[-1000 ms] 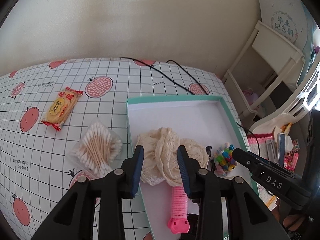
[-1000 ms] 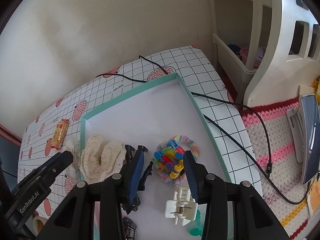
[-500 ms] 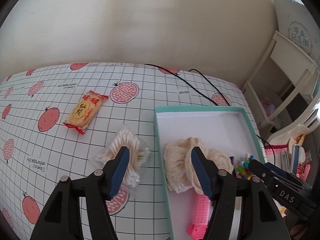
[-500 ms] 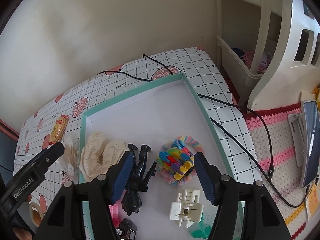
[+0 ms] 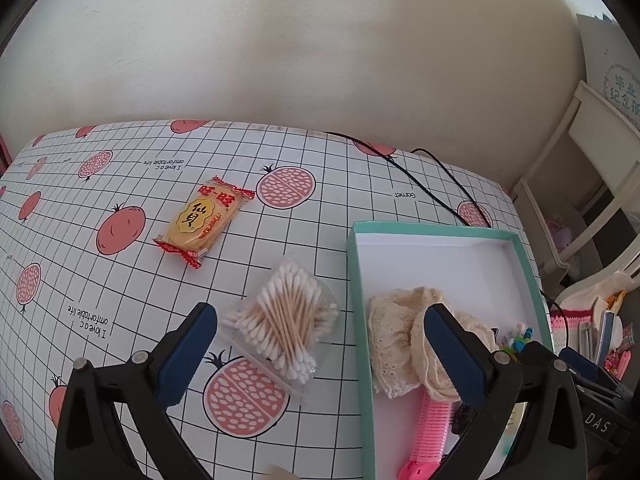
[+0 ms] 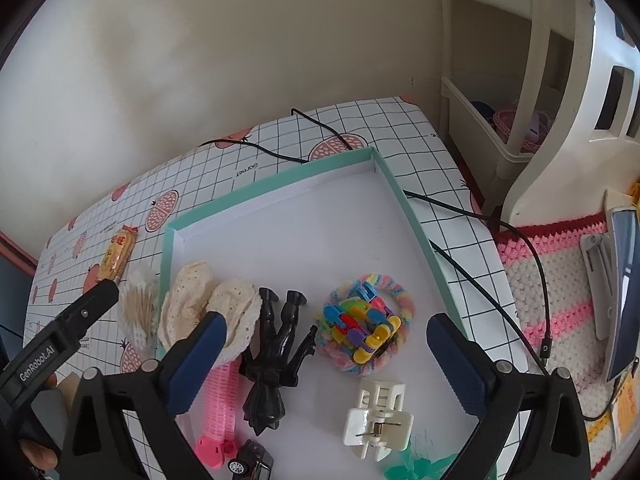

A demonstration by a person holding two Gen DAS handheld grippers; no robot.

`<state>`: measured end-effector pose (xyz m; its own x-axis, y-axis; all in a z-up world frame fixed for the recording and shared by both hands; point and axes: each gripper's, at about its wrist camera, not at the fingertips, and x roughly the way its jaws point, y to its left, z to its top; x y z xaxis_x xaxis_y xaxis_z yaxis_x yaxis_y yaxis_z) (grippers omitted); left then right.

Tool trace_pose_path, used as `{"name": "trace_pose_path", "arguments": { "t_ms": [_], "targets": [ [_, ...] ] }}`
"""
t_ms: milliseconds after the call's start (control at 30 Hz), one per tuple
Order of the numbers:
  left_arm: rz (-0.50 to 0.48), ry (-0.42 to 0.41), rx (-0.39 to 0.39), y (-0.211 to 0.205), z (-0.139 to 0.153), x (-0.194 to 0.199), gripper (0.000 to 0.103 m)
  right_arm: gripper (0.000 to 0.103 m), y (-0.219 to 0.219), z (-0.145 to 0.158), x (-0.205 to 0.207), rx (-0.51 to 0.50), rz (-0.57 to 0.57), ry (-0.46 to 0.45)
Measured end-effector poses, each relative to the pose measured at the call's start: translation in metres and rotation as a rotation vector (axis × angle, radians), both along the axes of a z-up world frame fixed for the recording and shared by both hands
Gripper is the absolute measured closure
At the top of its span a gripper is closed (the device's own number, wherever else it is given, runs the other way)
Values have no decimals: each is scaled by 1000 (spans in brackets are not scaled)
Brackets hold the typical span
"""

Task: Organize objects
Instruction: 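Open both tools and move them back from the tray toward the table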

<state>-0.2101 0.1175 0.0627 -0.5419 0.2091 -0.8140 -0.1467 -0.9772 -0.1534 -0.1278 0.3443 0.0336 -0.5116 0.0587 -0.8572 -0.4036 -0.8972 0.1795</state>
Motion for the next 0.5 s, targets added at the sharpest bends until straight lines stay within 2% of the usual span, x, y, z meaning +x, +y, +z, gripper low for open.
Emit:
{"name": "trace_pose_path", "arguments": {
  "t_ms": [267, 500],
  "targets": [
    [0, 36, -1, -2, 6, -1, 0, 0, -1, 0, -1, 4, 0, 1],
    [12, 22, 3, -10, 7, -4, 0, 0, -6, 1, -2, 6, 2, 3]
  ]
}}
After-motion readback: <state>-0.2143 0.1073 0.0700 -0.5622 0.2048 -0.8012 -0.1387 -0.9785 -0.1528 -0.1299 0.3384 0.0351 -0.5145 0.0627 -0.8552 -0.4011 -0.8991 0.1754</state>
